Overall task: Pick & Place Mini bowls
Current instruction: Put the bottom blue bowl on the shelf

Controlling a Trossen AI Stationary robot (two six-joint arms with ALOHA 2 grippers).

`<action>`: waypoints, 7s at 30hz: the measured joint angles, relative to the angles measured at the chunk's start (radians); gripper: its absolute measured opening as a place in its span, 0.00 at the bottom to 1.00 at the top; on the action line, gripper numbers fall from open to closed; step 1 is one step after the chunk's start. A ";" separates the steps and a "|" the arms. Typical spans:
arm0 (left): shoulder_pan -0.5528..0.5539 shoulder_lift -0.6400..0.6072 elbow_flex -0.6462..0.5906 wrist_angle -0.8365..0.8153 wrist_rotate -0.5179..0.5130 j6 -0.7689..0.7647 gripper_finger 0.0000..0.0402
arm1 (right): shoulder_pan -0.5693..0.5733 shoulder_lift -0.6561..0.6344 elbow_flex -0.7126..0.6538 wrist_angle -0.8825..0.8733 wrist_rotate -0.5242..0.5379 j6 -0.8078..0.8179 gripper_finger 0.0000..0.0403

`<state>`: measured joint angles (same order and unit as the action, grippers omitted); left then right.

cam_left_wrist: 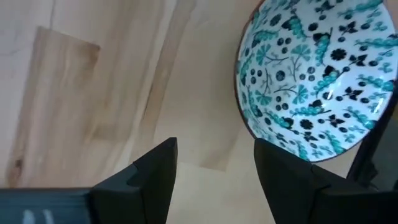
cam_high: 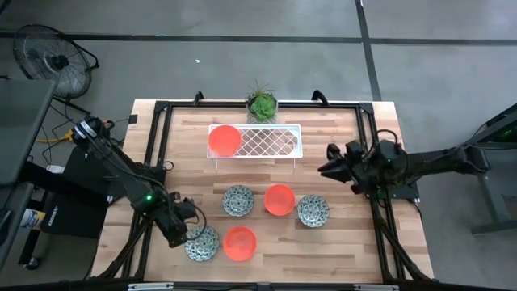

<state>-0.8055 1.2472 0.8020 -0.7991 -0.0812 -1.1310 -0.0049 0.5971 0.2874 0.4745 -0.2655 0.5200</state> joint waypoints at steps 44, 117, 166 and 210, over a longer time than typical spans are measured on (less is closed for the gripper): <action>0.001 0.212 -0.027 0.232 0.009 -0.246 0.52 | 0.453 0.693 0.924 -1.123 0.499 -0.254 0.18; 0.626 0.060 0.333 -0.030 0.169 0.571 0.01 | 0.380 1.449 1.830 -1.429 0.368 -1.155 0.47; 0.630 0.067 0.351 -0.092 0.226 0.786 0.01 | 0.300 1.493 1.822 -1.375 0.461 -1.639 0.37; 0.664 0.113 0.351 0.107 -0.037 0.707 0.01 | 0.321 1.380 1.822 -1.506 0.558 -0.865 0.36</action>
<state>-0.1417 1.3605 1.1526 -0.6916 -0.1183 -0.4244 0.3164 1.9773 2.1098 -1.0317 0.2925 -0.3446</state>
